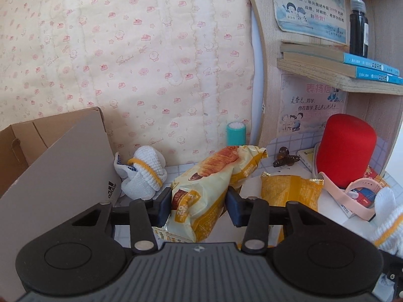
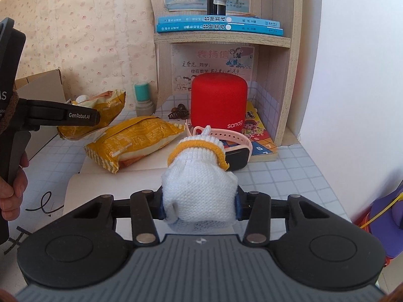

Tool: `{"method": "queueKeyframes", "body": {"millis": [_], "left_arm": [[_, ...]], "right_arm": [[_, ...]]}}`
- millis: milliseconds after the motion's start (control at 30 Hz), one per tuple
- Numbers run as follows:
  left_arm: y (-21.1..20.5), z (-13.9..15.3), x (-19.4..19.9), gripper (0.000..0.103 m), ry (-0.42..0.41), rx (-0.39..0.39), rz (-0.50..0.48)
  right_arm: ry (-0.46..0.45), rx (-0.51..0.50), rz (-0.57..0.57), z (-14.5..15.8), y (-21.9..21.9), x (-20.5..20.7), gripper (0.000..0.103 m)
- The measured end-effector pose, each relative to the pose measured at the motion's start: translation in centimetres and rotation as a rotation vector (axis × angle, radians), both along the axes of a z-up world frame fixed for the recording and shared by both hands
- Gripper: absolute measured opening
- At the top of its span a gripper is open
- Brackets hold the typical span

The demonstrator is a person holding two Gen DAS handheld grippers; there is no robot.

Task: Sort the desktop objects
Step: 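Lift the bread bag and glove and carry them toward the box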

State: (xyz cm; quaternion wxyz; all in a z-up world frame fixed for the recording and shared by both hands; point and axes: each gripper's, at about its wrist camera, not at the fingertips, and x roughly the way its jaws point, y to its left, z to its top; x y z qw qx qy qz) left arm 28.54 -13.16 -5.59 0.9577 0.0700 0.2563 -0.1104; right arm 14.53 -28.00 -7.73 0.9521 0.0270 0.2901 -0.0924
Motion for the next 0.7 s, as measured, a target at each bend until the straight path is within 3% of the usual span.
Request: {"method": "queueKeyframes", "body": {"millis": [400,700], "left_arm": [[3.8,3.3,-8.4,0.047,-0.089,-0.067,0.066],[6.4,4.7,-15.4,0.047,-0.148,-0.067,0.093]], "right_arm": [[-0.043,-0.004,0.055,2.3,3.1,-3.2,0.046],[-0.085,-0.024,0.127,4.6,7.3,-6.3,0.046]]}}
